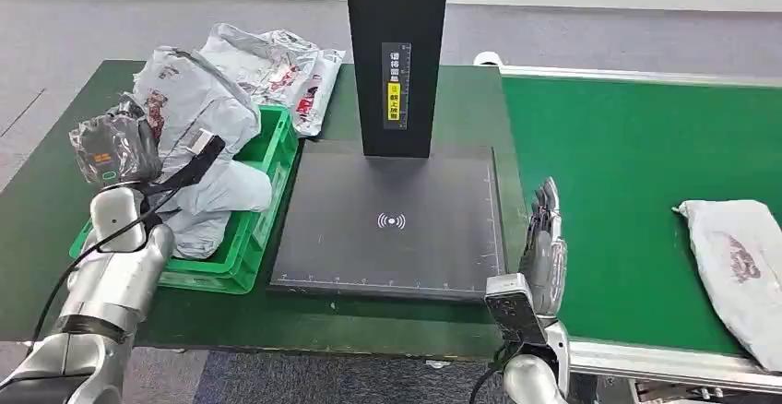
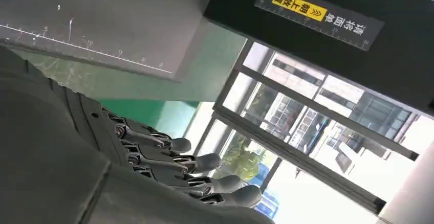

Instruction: Moved the parcel from conveyor to table for the left to box.

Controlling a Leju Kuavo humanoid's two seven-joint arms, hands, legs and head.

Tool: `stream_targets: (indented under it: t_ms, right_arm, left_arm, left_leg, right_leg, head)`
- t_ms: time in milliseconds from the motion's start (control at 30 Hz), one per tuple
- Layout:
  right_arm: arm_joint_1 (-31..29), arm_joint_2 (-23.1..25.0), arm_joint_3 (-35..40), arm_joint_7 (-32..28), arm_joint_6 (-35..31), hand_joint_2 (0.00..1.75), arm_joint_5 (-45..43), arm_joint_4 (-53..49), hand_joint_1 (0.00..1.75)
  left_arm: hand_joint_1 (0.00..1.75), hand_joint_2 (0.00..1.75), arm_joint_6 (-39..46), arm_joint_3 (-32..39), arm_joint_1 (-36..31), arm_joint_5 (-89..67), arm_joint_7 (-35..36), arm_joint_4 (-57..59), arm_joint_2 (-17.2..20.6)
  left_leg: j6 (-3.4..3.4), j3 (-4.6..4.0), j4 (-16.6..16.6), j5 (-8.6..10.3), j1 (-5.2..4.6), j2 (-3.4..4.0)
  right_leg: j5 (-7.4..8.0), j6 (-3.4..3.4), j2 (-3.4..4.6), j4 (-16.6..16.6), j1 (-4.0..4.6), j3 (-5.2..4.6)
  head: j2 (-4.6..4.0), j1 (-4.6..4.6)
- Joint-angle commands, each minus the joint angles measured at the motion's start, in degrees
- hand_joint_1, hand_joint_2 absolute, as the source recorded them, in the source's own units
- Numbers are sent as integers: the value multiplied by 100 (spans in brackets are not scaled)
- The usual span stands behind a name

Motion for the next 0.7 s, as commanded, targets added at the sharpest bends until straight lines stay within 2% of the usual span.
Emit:
stream_targets:
  t_ms: [33,67,100,133,167,233,300,333,367,400,433,467,500,533,700]
  right_arm:
    - [-85,-88,-111,15,9,0,-28,138,0]
    - [-76,-105,-101,13,5,0,-31,132,0]
    - [-63,-128,-87,19,4,0,-39,125,0]
    - [-55,-149,-55,27,24,0,-48,137,0]
    - [-46,-162,-41,34,31,0,-59,145,0]
    - [-33,-182,-21,47,48,0,-82,168,0]
    - [-51,-189,13,54,64,0,-108,204,0]
    - [-57,-188,29,58,70,175,-112,207,0]
    - [-74,-188,54,70,83,175,-123,216,0]
    - [-79,-192,60,83,90,175,-132,212,0]
    - [-77,-183,58,97,105,175,-145,195,0]
    - [-55,-193,55,111,118,175,-153,158,0]
    - [-2,-196,33,271,236,175,-44,127,0]
    - [47,-182,13,289,251,175,-16,92,0]
    - [145,-134,-109,281,248,175,74,3,0]
  left_arm:
    - [175,175,-4,168,-270,-111,2,468,-23]
    - [175,175,-4,-114,-502,-111,347,1039,63]
    - [175,175,-4,-51,-768,-6,306,1671,32]
    - [175,175,-4,-164,-821,-111,531,1888,169]
    - [175,175,-4,-52,-903,42,353,2172,169]
    - [175,175,-4,-1,-953,-97,388,2463,217]
    - [175,175,-4,-245,-858,-73,807,2367,350]
    - [175,175,-4,-325,-841,-111,909,2391,431]
    - [175,175,-4,-602,-991,-58,1056,2814,498]
    - [175,175,-95,-477,-1103,-9,907,3056,457]
    - [175,175,-253,-698,-1150,-109,1157,3165,477]
    - [0,175,-510,-478,-1197,159,751,3269,369]
    - [0,175,-1179,-937,-1275,-111,1341,3373,387]
    - [0,175,-1283,-1013,-1311,-111,1478,3364,335]
    - [0,175,-249,-426,-1199,258,786,3020,165]
  left_leg:
    - [3,3,-2,0,2,-5]
    - [4,8,-5,1,3,-6]
    - [3,5,-3,2,2,-9]
    - [2,4,-3,2,1,-9]
    - [4,9,-6,3,2,-14]
    - [3,17,-12,5,2,-11]
    - [2,13,-9,2,0,-1]
    - [3,18,-15,4,1,-1]
    - [3,15,-9,0,0,6]
    - [1,11,-6,1,1,3]
    - [2,16,-11,2,2,7]
    - [1,11,-7,2,1,2]
    - [1,8,-5,2,-1,3]
    - [3,13,-9,4,2,-10]
    - [3,6,-4,3,2,-10]
  right_leg:
    - [-1,1,-6,-3,2,6]
    - [0,1,-8,-8,4,12]
    - [-1,1,-11,-5,3,9]
    - [-1,1,-11,-2,2,7]
    - [-1,1,-16,-7,3,14]
    - [1,0,-14,-13,4,21]
    - [1,0,-3,-7,3,13]
    - [4,0,-4,-15,4,19]
    - [4,-2,2,-9,3,12]
    - [4,-5,0,-6,5,9]
    - [5,-5,1,-11,6,13]
    - [3,-5,-4,-8,6,9]
    - [2,-5,-3,-3,5,3]
    - [2,-5,-17,-10,8,14]
    - [3,-4,-13,-7,7,9]
  head:
    - [0,2]
    - [0,2]
    - [0,0]
    - [0,0]
    - [0,2]
    - [0,2]
    - [0,2]
    - [0,0]
    - [0,2]
    - [0,0]
    - [0,2]
    - [0,2]
    - [0,0]
    - [0,0]
    - [0,0]
